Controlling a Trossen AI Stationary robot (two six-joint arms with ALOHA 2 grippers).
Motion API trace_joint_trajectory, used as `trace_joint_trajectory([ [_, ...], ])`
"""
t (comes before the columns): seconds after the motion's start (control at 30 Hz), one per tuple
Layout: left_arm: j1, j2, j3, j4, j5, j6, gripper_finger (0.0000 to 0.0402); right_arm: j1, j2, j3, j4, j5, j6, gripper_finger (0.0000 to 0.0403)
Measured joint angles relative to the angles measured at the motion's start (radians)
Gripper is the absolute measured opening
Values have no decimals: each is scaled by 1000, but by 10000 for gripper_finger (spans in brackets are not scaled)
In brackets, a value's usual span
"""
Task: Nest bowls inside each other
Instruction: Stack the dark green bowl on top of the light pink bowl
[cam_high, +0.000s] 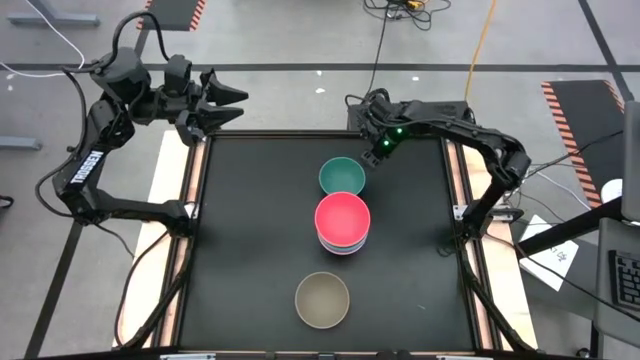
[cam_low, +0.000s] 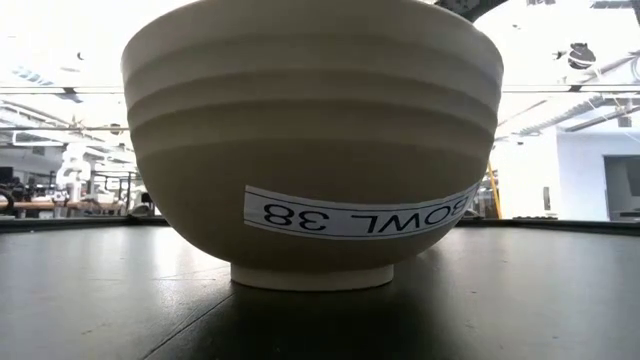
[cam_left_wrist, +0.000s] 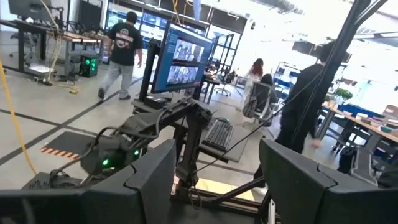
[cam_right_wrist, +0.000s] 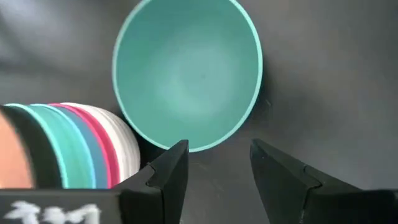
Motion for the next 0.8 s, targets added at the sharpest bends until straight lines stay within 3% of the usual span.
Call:
trace_joint_trajectory([
  [0.8, 0, 0, 40, 2, 5, 10, 234, 4, 129, -1, 18, -28, -33, 164],
])
